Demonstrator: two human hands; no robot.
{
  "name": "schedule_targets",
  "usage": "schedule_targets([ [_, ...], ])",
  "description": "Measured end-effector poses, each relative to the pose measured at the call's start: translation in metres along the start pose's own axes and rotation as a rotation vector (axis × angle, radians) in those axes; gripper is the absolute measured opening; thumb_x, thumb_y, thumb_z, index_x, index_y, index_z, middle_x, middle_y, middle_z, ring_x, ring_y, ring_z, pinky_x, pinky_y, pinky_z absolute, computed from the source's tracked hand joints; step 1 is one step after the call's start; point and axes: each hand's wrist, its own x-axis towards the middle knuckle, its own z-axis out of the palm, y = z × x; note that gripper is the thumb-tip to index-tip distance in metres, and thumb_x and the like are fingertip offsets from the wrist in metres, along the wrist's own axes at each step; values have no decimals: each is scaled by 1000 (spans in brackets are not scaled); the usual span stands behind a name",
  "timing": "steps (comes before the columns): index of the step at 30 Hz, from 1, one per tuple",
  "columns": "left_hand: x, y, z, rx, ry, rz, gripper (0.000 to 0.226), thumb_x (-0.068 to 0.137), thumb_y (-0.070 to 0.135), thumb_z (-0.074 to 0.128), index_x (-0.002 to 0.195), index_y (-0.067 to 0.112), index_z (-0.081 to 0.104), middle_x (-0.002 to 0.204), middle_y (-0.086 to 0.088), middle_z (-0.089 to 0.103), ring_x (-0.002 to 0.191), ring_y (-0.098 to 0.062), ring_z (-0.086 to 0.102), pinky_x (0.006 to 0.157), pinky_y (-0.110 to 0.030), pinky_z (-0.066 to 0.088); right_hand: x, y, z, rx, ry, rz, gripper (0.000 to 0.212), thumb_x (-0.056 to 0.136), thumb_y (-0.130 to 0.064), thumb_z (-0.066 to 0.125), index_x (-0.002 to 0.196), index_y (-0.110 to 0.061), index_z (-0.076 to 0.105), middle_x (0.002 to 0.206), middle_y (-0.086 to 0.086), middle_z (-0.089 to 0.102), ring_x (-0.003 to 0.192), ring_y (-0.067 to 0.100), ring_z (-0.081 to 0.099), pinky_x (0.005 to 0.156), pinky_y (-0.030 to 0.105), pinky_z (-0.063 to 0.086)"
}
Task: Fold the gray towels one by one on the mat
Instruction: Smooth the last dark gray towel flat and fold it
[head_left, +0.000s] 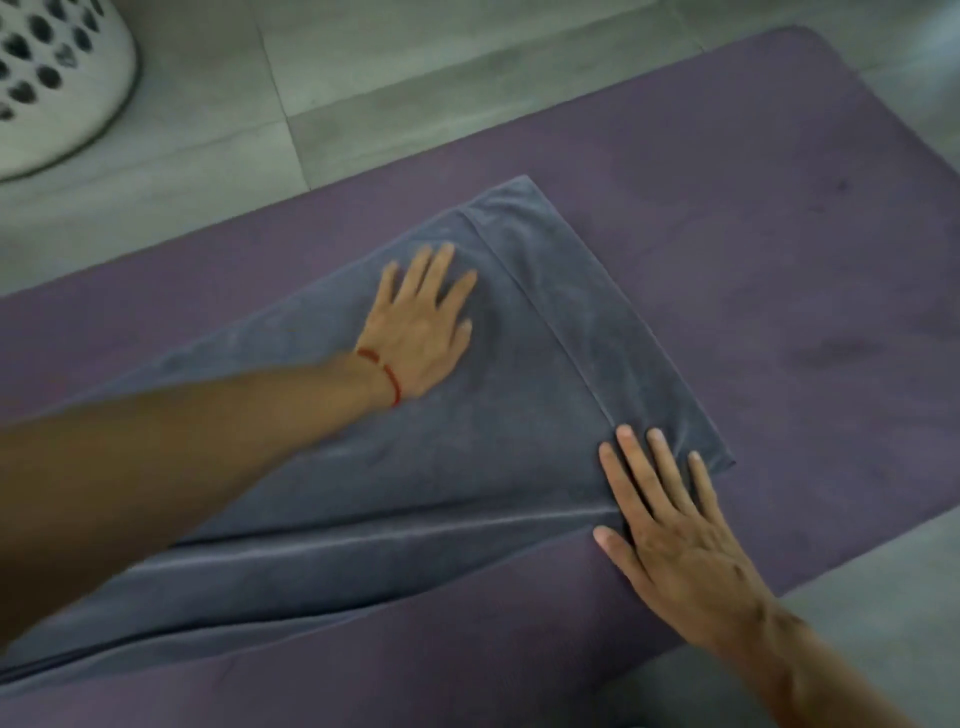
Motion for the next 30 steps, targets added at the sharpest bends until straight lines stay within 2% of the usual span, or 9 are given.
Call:
schedule_targets([
  [5,-176,-53,26,55,-69,-80,62,100,45,27,158,22,28,166,-12,19,150,-35,23,117,-60,24,1,-17,-19,-57,-18,-7,73,98,-57,28,159,-16,26,168,9,13,154,34,15,118,62,24],
  [9,-284,-92,29,103,-146,-176,63,100,46,28,157,20,30,165,-15,21,148,-39,28,110,-66,28,14,-47,-35,-173,-110,-212,67,103,-57,18,157,-21,35,167,8,19,154,31,18,117,61,24],
  [12,-343,-109,27,70,-193,-298,65,95,48,30,153,19,40,160,-16,32,140,-40,40,98,-66,41,33,-91,-54,-234,-212,-357,69,104,-59,7,151,-25,45,163,6,32,147,29,36,115,53,32],
  [14,-378,-116,28,38,-178,-415,65,94,48,30,150,18,44,155,-16,38,136,-39,43,93,-62,45,48,-126,-75,-290,-252,-484,82,96,-66,-7,153,-29,39,167,4,21,148,24,34,117,46,35],
  [17,-420,-135,27,-34,-151,-706,62,92,48,37,146,19,44,146,-10,43,130,-36,44,94,-58,45,67,-176,-110,-318,-376,-648,106,72,-78,-26,160,-33,13,168,-3,-12,155,17,8,125,36,16],
  [21,-458,-164,35,-240,-48,-1314,42,93,38,52,127,13,49,133,-19,47,124,-40,43,94,-59,43,81,-227,-146,-488,-356,-887,60,104,-54,21,159,-32,14,166,-4,-17,151,20,20,122,36,25],
  [24,-475,-185,41,-445,50,-1627,43,97,36,50,130,8,46,138,-27,41,131,-44,36,102,-59,37,93,-270,-130,-517,-328,-982,56,106,-43,34,158,-30,19,168,0,-10,148,27,27,118,42,31],
  [28,-483,-210,48,-609,156,-1868,57,94,36,56,137,3,38,144,-23,34,135,-42,32,107,-57,33,91,-337,-66,-388,-197,-1009,58,101,-47,43,153,-23,33,154,4,36,134,26,43,108,46,39],
  [30,-490,-221,51,-648,170,-1923,62,92,34,62,137,1,37,144,-24,31,133,-44,34,108,-54,33,72,-369,-36,-227,-145,-885,56,98,-51,48,144,-20,45,137,2,51,126,24,50,104,42,40],
])
